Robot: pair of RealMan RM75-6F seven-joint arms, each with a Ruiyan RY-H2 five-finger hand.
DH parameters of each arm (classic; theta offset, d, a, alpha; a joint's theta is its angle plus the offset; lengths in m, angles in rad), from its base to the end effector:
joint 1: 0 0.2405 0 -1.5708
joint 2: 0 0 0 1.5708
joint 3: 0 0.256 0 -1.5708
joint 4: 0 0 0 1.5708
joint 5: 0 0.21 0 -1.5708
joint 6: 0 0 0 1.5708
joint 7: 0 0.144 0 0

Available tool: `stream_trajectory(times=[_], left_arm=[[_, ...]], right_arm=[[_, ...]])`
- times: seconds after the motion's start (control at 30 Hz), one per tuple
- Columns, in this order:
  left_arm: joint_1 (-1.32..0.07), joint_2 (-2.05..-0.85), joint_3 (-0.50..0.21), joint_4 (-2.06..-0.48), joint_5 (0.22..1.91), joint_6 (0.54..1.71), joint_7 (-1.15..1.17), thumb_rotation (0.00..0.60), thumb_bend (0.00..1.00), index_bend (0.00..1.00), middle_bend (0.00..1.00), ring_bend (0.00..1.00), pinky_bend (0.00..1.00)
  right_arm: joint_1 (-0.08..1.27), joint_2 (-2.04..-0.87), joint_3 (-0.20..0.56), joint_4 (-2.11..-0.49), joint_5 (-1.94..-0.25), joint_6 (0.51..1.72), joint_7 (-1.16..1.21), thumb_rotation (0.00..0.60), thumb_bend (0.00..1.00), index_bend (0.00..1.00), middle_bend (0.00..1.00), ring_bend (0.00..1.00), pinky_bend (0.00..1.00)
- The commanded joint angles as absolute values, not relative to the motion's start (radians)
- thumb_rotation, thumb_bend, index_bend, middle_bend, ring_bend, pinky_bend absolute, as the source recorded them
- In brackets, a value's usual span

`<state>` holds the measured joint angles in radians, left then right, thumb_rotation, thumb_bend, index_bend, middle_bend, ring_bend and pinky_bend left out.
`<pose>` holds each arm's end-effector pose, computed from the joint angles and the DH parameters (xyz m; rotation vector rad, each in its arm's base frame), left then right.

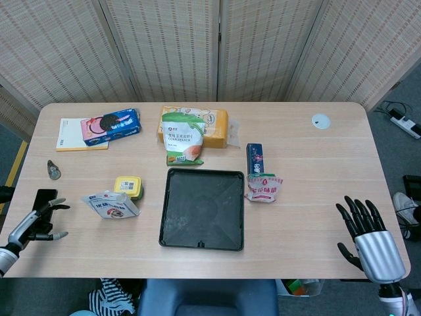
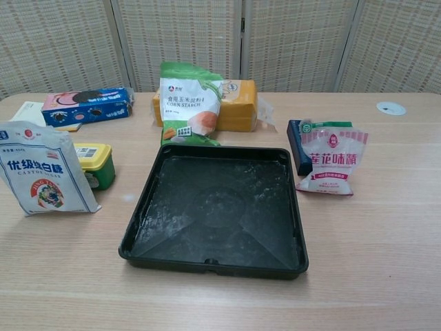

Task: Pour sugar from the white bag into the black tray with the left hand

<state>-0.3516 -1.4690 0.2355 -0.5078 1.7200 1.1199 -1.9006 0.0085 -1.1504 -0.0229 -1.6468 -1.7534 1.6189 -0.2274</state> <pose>-0.4387 0.2566 0.1154 -1.0584 -2.0795 -1.1559 -0.2778 -0.1392 0.1421 1.5469 -0.6736 0.9159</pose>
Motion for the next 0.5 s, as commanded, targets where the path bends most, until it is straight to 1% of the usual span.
stream_trajectory(times=[0.03,0.27,0.5], left_arm=[[-0.358,-1.502,0.238,-0.463,1.712,1.094,-1.927,0.6,0.17,0.17,0.26,1.0,1.0],[-0.373,-1.548,0.247,-0.409,1.718,1.069,-1.93,0.6,0.17,0.17,0.26,1.0,1.0],[-0.385,-1.595,0.228,-0.405,1.7,1.066,-1.87,0.6,0.17,0.19,0.29,1.0,1.0]], right_arm=[[0.006,-1.154,-0.018,-1.646,-1.759,1.632,-0.225,0.6,0.28,0.0,0.0,0.0,0.0],[0.011,-1.159,-0.018,-1.649,-1.769,1.623,-0.235,0.6,0.27,0.0,0.0,0.0,0.0],[0.02,-1.154,-0.027,-1.658,-1.777,1.6,-0.228,0.6,0.28,0.0,0.0,0.0,0.0]])
